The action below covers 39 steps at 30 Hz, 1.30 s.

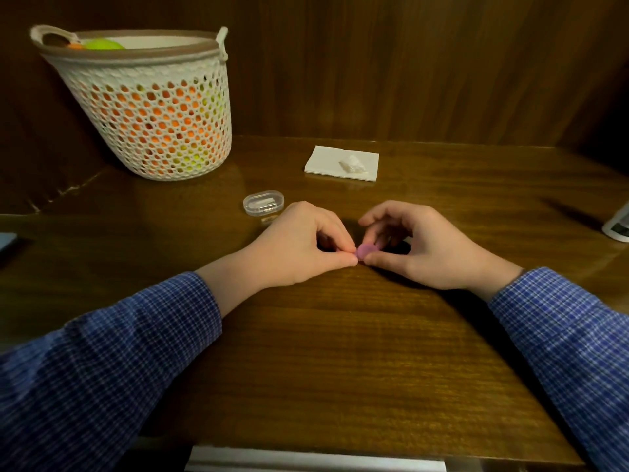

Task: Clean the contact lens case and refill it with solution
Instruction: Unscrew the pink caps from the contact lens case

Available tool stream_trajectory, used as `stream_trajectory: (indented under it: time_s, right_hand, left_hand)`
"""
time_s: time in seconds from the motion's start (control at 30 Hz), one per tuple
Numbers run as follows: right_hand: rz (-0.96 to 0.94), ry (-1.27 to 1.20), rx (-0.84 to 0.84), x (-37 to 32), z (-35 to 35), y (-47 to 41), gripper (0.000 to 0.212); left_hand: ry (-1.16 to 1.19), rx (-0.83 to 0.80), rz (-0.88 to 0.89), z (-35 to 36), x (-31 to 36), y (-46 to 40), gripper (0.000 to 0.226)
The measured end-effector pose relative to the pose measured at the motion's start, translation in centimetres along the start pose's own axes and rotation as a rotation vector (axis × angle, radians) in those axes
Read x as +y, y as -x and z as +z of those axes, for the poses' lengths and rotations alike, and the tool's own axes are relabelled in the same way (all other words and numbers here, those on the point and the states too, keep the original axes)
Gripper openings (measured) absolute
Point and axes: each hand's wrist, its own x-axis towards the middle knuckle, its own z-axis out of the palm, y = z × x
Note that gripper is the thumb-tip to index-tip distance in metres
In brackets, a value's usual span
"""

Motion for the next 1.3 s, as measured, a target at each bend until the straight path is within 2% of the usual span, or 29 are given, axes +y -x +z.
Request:
stream_trajectory:
  time_s: [0.13,0.3,0.53,0.73,0.93,1.13,1.3]
  right_hand:
    - [-0.020,-0.035,-0.035,0.07,-0.11,0.08,0.045]
    - [0.010,0.051,0.007,0.00,0.08,-0.06,0.049]
    - [-0.022,-0.044,-0.058,0.26,-0.17,0.01,0.044]
    - [0.002,0.027,0.003,0.27,0.12,-0.08,0.046]
    - [-0.031,-0.047,-0.059,0.38,-0.08,-0.01,0.042]
    - [-0.010,0.025,-0.009,0.25,0.18,-0.14,0.047]
    - [-0.034,-0.005,-0.043,0.14,-0.03,-0.01,0.039]
  left_hand:
    - [0.009,0.004,0.004,0.08,-0.10,0.04,0.012]
    - [-0.006,0.004,0.008,0.06,-0.19,0.03,0.012]
    - [0.001,-0.001,0.003,0.07,-0.17,0.06,0.014]
    - [-0.004,-0.004,0.002,0.02,-0.13,0.02,0.012]
    - [0.012,0.001,0.003,0.08,-0.16,0.02,0.013]
    - [0.004,0.000,0.005,0.02,-0.19,0.02,0.012]
    - [0.014,-0.007,0.006,0.06,-0.30,-0.04,0.012]
